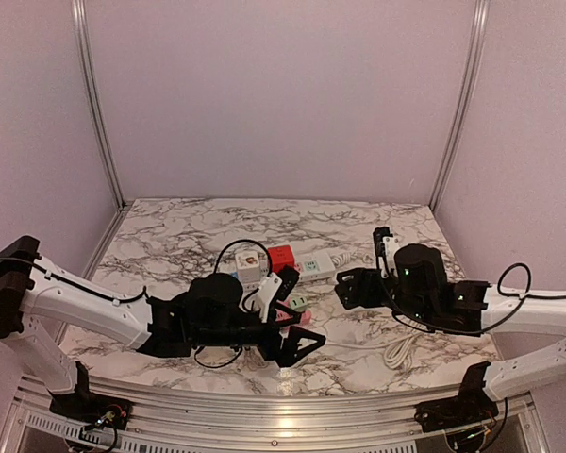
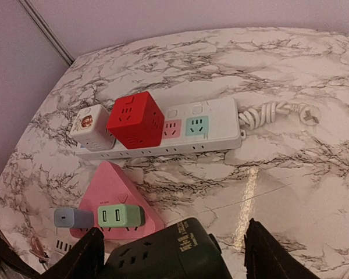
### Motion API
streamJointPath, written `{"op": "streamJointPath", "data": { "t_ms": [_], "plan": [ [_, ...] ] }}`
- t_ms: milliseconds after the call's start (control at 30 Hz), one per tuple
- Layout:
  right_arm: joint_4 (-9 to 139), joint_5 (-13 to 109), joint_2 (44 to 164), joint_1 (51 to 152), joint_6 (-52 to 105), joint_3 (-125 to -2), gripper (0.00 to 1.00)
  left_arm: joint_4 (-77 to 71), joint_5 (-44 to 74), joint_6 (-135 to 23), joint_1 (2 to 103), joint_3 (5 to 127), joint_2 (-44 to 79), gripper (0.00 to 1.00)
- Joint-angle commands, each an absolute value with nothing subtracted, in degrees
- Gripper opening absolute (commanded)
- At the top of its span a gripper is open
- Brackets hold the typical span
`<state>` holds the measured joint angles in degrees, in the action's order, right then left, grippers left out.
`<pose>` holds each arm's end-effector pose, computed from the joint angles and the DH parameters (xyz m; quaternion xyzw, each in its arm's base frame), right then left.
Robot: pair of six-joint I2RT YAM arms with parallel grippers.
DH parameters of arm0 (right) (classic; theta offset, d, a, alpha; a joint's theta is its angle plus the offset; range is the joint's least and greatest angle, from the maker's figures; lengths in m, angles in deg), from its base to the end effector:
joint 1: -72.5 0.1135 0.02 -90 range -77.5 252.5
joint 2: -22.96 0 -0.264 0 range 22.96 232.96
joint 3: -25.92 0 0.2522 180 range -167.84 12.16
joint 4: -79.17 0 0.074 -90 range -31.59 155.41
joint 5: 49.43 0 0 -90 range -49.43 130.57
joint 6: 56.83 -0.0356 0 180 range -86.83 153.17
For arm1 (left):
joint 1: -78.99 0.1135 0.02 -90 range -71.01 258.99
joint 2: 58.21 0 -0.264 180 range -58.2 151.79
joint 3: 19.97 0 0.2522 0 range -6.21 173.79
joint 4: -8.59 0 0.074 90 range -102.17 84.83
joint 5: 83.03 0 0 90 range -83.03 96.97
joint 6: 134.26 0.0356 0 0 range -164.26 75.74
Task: Insert the plug
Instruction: Pass from the right arm to the left
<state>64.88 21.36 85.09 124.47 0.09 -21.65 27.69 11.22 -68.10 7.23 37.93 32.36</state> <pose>0.1540 0.1779 0.2315 -0.0556 0.8513 0.2331 0.4667 0.1043 -0.3250 0.2157 0.3398 0.7082 -0.4775 0.3937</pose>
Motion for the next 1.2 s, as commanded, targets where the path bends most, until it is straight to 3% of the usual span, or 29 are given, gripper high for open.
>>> {"op": "streamJointPath", "data": {
  "t_ms": [0, 300, 500, 733, 1167],
  "plan": [
    [69.43, 25.03, 82.82, 125.78, -4.8, -21.6, 0.18, 30.08, 13.56, -68.42, 7.69, 44.85, 35.55, 0.99],
    [67.52, 27.19, 80.19, 125.9, -6.85, -21.78, 0.19, 28.99, 14.54, -71.14, 10.04, 51.4, 41.94, 0.99],
    [67.23, 27.35, 78.7, 125.87, -7.63, -21.15, 0.18, 28.73, 15.05, -73.88, 12.36, 53.21, 45.24, 0.85],
    [68.31, 26.89, 77.48, 125.91, -7.21, -19.32, 0.18, 28.91, 18.2, -75.16, 13.76, 55.65, 45.91, 0.79],
    [67.98, 23.65, 77.02, 126.55, -6.22, -18.46, 0.17, 29.71, 24.04, -80.4, 14.75, 58.83, 49.54, 0.5]
  ]
}}
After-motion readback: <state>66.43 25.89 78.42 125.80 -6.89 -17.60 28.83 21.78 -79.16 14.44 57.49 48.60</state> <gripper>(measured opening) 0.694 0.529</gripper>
